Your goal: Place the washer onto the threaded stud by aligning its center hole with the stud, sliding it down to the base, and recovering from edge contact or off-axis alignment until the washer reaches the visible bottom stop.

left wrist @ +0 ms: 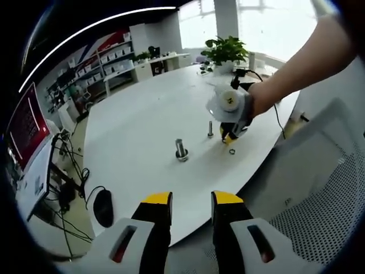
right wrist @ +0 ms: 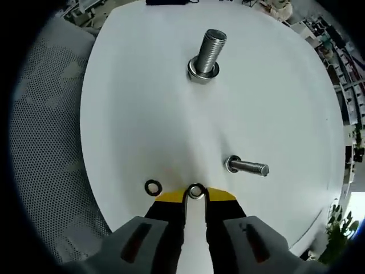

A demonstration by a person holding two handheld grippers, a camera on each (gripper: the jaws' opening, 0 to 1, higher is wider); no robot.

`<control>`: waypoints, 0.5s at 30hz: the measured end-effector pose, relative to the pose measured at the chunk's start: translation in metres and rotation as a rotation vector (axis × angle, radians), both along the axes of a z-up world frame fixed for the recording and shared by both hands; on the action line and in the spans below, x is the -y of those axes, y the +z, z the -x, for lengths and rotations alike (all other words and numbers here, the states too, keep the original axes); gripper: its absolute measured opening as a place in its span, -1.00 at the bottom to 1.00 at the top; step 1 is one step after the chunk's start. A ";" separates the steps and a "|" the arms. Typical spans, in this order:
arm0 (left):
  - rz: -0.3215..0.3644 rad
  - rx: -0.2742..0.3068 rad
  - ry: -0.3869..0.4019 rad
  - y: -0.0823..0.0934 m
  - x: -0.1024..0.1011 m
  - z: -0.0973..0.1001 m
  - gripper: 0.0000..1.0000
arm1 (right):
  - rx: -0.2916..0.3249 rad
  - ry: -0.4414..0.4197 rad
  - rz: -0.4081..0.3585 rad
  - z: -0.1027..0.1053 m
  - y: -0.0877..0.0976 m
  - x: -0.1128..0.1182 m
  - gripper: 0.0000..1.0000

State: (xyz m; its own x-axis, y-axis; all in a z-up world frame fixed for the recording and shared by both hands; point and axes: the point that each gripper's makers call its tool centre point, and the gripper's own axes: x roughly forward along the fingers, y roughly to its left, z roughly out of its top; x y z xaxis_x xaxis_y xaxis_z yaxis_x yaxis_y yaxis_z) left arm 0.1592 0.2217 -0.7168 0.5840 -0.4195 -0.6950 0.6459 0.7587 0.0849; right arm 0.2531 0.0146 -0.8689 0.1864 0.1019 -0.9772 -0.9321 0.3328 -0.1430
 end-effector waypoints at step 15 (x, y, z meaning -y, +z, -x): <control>0.017 0.021 0.028 0.005 -0.003 -0.004 -0.46 | 0.005 -0.104 -0.121 0.000 0.000 0.004 -0.71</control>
State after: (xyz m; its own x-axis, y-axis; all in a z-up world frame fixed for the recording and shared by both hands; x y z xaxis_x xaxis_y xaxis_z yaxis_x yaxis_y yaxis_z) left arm 0.1633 0.2243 -0.7121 0.6099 -0.4141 -0.6756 0.6226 0.7779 0.0853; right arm 0.2532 0.0104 -0.8686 0.2073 0.1991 -0.9578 -0.8908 0.4431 -0.1007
